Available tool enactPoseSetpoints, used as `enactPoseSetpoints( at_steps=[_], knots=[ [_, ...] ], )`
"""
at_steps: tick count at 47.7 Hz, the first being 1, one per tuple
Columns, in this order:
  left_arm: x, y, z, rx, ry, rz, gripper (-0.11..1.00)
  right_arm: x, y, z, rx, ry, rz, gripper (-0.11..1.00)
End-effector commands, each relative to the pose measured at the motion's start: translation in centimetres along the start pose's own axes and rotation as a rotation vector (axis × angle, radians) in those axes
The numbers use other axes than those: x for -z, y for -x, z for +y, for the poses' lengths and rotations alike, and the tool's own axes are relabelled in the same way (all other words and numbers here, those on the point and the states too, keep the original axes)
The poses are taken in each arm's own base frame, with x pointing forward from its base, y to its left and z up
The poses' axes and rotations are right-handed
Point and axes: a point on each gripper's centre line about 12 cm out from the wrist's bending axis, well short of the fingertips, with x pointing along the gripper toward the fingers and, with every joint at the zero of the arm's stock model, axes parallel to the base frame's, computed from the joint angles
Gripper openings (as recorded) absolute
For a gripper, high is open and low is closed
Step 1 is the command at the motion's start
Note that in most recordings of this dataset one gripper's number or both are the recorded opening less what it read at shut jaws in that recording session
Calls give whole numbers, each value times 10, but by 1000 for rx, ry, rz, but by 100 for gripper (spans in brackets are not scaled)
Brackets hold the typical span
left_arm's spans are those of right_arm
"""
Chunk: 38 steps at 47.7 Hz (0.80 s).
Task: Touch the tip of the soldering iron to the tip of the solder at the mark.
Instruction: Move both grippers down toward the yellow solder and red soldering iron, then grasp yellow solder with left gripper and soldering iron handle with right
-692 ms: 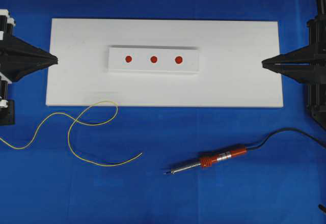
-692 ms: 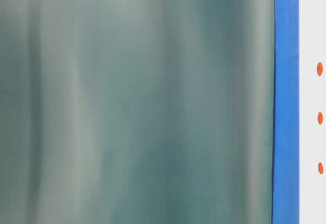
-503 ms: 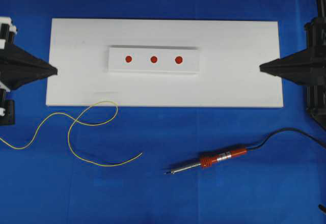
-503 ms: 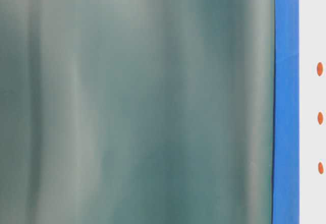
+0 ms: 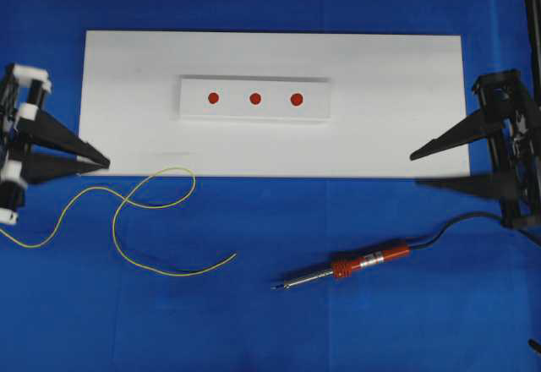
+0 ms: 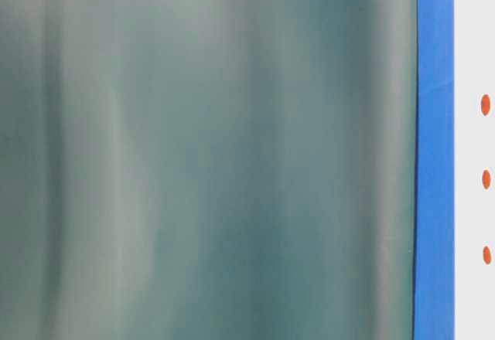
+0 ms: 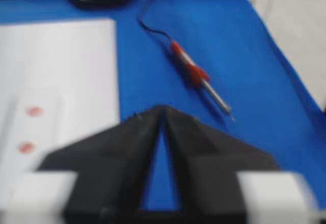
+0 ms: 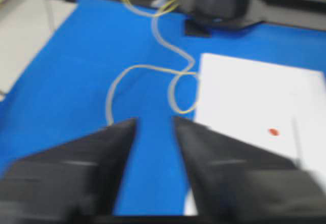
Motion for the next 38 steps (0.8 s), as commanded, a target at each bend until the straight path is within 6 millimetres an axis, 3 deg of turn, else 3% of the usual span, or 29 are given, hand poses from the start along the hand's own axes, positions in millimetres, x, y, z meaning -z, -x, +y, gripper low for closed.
enactPoseSetpoints(
  at_steps=[1,5,8,12,38],
  knots=[
    [2,-6,-12,52,-8,5,26,-2,-5,8,-34,-4,10,53],
    [12,-11,-22,95,-14,44,54,6,-10,15,-61,-5,46,79],
    [20,-16,-27,113,-15,75,71,12,-13,19,-76,-7,71,92],
    [31,-22,-33,134,-2,119,88,24,-18,23,-87,-39,119,91],
    [116,-68,-59,182,129,286,86,122,-55,41,-52,-186,310,92]
  ],
)
